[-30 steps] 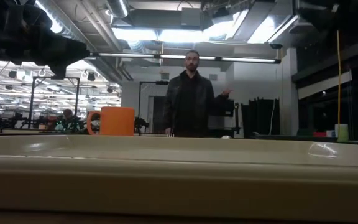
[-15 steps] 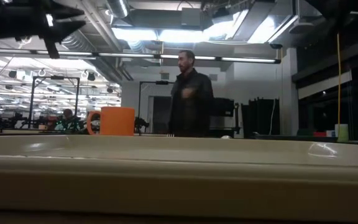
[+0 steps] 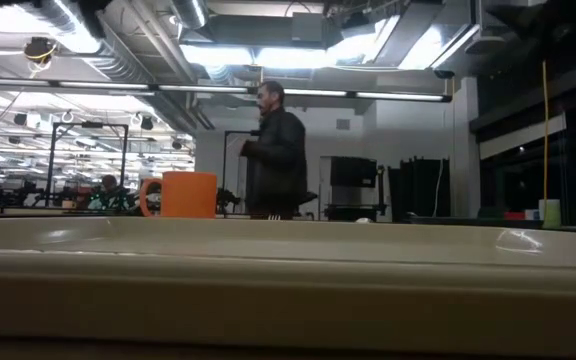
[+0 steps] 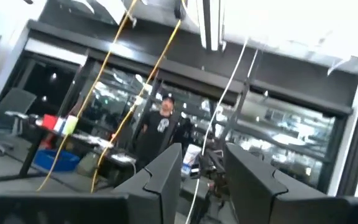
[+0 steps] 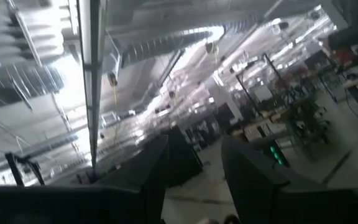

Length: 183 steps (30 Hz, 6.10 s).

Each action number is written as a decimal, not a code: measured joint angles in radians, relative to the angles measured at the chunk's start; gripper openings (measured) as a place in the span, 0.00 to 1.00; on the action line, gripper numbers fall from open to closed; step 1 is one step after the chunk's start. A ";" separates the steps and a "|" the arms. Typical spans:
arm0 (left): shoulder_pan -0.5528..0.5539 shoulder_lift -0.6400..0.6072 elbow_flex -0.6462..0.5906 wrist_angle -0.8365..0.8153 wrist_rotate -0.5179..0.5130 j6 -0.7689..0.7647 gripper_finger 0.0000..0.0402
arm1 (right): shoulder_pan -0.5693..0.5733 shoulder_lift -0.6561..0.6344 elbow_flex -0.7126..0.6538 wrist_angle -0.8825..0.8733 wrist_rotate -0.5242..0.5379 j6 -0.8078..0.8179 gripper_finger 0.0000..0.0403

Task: Set up tray
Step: Put the orange mug on the top left of the brown tray, then put the dark blue plate on the brown tray

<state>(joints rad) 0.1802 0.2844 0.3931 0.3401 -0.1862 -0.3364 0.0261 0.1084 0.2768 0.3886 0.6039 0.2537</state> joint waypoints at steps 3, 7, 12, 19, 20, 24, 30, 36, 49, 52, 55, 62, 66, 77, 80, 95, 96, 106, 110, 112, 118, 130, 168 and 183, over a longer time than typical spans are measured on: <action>0.000 0.127 0.072 -0.008 -0.002 0.005 0.29 | 0.000 0.030 0.000 -0.066 -0.001 0.058 0.38; 0.000 0.317 0.205 -0.136 0.001 0.074 0.29 | 0.000 0.072 0.015 -0.128 -0.004 0.094 0.38; 0.035 0.557 0.438 -0.613 0.003 0.133 0.29 | 0.000 0.128 0.184 -0.386 -0.005 0.079 0.38; 0.133 0.811 0.643 -1.072 0.013 0.191 0.29 | 0.000 0.206 0.423 -0.666 -0.004 -0.025 0.38; 0.144 0.833 0.655 -1.099 0.031 0.194 0.29 | 0.000 0.212 0.442 -0.680 -0.004 -0.033 0.38; 0.173 0.895 0.670 -1.215 0.070 0.159 0.33 | 0.000 0.219 0.474 -0.714 -0.003 -0.053 0.38; 0.224 0.895 0.623 -1.333 0.105 0.093 0.42 | 0.000 0.219 0.474 -0.793 -0.005 -0.041 0.38; 0.249 0.860 0.542 -1.325 0.138 0.039 0.50 | 0.000 0.230 0.473 -0.843 -0.004 -0.001 0.38; 0.249 0.858 0.381 -1.134 0.162 -0.021 0.52 | 0.000 0.269 0.473 -0.843 -0.003 -0.019 0.38; 0.249 0.859 0.344 -1.101 0.163 -0.043 0.52 | 0.000 0.278 0.473 -0.843 -0.003 -0.019 0.38; 0.249 0.863 0.321 -1.075 0.163 -0.044 0.52 | 0.000 0.286 0.473 -0.842 -0.003 -0.019 0.38; 0.262 0.883 0.270 -0.948 0.188 -0.070 0.52 | 0.000 0.301 0.472 -0.841 -0.003 -0.019 0.38; 0.274 0.914 0.269 -0.938 0.188 -0.070 0.51 | 0.000 0.303 0.472 -0.841 -0.003 -0.001 0.38; 0.288 0.975 0.269 -0.911 0.203 -0.079 0.22 | 0.000 0.302 0.472 -0.840 -0.003 0.000 0.38; 0.288 0.972 0.275 -0.915 0.211 -0.089 0.09 | 0.000 0.302 0.472 -0.835 -0.003 0.000 0.38; 0.098 0.933 0.605 -1.078 0.269 -0.130 0.09 | 0.000 0.302 0.472 -0.834 -0.003 -0.001 0.38; 0.069 0.932 0.624 -1.108 0.268 -0.143 0.09 | 0.000 0.302 0.472 -0.834 -0.003 -0.001 0.38; -0.215 0.939 0.612 -1.339 0.139 -0.387 0.09 | 0.000 0.302 0.472 -0.835 -0.003 -0.031 0.38; -0.280 0.949 0.556 -1.310 0.114 -0.480 0.09 | 0.000 0.302 0.472 -0.834 -0.003 -0.055 0.38; -0.307 0.961 0.532 -1.298 0.109 -0.507 0.09 | 0.000 0.302 0.472 -0.835 -0.002 -0.054 0.38; -0.356 1.024 0.493 -1.256 0.102 -0.530 0.09 | 0.000 0.302 0.472 -0.835 -0.002 -0.054 0.38; -0.363 1.175 0.496 -1.144 0.096 -0.472 0.09 | 0.000 0.302 0.472 -0.835 -0.005 -0.046 0.38; -0.344 1.130 1.053 -1.851 -0.315 -0.504 0.43 | -0.042 0.532 0.421 -1.331 -0.061 0.295 0.38; -0.267 1.130 1.130 -1.703 -0.430 -0.384 0.43 | -0.289 1.080 0.337 -1.168 -0.287 0.413 0.67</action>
<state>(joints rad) -0.0866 1.4147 1.5234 -1.3626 -0.6165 -0.7201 -0.2628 1.1889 0.6141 -0.7797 0.3172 0.6663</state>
